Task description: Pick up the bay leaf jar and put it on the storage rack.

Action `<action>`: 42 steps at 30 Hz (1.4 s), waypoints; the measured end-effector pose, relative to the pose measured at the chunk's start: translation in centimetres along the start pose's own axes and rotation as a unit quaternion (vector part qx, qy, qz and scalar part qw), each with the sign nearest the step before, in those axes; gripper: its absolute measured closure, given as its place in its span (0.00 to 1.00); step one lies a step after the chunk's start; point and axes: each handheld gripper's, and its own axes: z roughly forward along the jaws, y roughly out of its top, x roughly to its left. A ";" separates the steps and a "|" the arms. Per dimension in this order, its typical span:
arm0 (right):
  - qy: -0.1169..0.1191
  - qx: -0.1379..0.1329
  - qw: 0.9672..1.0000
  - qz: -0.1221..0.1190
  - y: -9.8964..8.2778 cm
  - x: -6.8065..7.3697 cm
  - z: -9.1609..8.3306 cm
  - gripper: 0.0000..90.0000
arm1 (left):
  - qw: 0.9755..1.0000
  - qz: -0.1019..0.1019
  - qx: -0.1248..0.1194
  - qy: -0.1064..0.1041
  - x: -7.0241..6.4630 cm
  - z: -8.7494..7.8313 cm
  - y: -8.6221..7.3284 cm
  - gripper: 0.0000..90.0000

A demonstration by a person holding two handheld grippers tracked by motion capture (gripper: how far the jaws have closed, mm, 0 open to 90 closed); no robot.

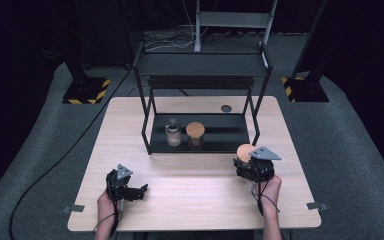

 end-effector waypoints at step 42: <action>0.009 0.005 1.000 -0.003 1.2 0.3 2.1 0.28 | 1.000 -0.002 0.000 -0.001 0.0 0.0 0.0 0.00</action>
